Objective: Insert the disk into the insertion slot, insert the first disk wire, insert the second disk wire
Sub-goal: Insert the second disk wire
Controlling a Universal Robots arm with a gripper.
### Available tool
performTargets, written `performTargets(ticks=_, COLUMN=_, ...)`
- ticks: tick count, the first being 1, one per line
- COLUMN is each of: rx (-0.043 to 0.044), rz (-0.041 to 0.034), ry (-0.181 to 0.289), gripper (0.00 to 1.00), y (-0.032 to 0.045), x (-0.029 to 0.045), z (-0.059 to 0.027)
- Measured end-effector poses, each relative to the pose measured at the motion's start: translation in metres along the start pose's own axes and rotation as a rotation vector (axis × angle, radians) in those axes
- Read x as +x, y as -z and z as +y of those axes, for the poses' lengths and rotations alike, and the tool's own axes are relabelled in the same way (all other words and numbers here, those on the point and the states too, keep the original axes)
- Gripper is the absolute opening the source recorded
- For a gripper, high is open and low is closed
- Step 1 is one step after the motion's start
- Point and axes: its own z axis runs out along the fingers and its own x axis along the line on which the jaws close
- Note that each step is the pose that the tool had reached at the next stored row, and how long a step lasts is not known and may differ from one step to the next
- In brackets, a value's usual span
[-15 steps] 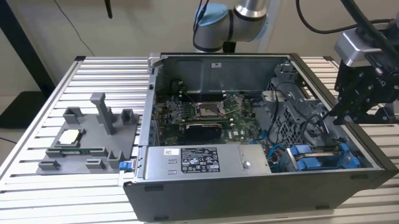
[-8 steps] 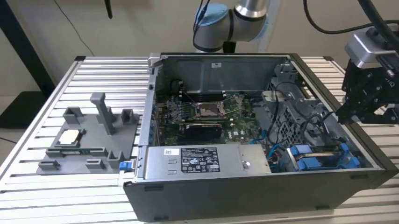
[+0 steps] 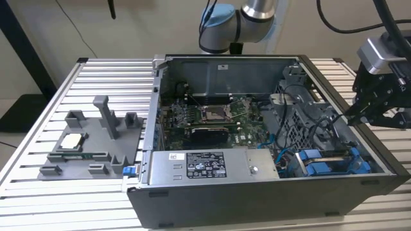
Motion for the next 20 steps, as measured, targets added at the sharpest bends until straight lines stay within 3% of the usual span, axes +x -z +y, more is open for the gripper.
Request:
performTargets(ticks=4, rx=0.0017, rz=-0.0144, ry=-0.008, gripper=0.27, y=-0.0034, x=0.0033, z=-0.0003)
performTargets(ticks=6, rx=0.0032, rz=-0.0269, ry=-0.016, gripper=0.25, y=-0.0037, x=0.0038, z=-0.0004)
performTargets(ticks=7, rx=0.0039, rz=-0.0315, ry=-0.018, gripper=0.18, y=-0.0036, x=0.0043, z=-0.0004)
performTargets(ticks=11, rx=0.0037, rz=-0.0380, ry=-0.025, gripper=0.16, y=-0.0013, x=0.0120, z=0.0013)
performTargets(ticks=20, rx=0.0036, rz=-0.0402, ry=-0.025, gripper=0.16, y=0.0039, x=0.0150, z=0.0390)
